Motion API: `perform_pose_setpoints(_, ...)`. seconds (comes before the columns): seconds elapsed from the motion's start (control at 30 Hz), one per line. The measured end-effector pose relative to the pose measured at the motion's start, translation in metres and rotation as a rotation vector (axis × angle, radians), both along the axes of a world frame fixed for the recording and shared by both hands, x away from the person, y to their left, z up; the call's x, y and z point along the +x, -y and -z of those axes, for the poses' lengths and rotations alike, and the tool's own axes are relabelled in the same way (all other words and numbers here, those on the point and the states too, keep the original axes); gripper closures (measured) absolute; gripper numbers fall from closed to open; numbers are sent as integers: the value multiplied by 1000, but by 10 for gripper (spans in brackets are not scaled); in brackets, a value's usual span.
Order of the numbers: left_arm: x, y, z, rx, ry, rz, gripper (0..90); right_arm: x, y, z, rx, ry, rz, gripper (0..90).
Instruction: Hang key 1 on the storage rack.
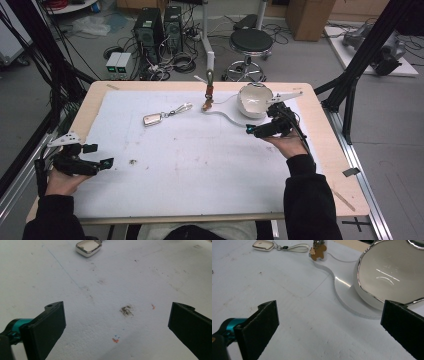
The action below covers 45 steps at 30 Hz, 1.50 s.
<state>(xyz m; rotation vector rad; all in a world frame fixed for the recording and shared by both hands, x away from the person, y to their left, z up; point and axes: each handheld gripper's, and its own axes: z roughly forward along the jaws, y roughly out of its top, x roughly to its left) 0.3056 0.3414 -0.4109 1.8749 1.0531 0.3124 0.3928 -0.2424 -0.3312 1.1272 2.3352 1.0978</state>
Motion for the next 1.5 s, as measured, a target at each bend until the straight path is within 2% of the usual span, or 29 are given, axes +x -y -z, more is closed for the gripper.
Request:
perform_pose_setpoints(0.23, 0, -1, 1, -2, 2, -2, 17, -9, 13, 18, 5, -18, 31, 7)
perform_pose_setpoints(0.5, 0, -1, 1, 1, 4, -6, 17, -17, 21, 34, 12, -37, 36, 7)
perform_pose_setpoints(0.67, 0, -1, 2, 0, 4, -12, 18, -22, 24, 40, 20, -32, 36, 7)
perform_pose_setpoints(0.77, 0, -1, 3, 4, 3, -17, 18, -26, 27, 48, 26, -52, 38, 7)
perform_pose_setpoints(1.1, 0, -1, 3, 2, 6, -18, 18, -33, 33, 65, 36, -66, 41, 7)
perform_pose_setpoints(1.33, 1, 1, 4, 11, -1, -16, 18, -41, 38, 75, 33, -56, 44, 7)
perform_pose_setpoints(1.5, 5, 4, 4, 23, -10, -5, 17, -51, 44, 80, 40, -13, 50, 7)
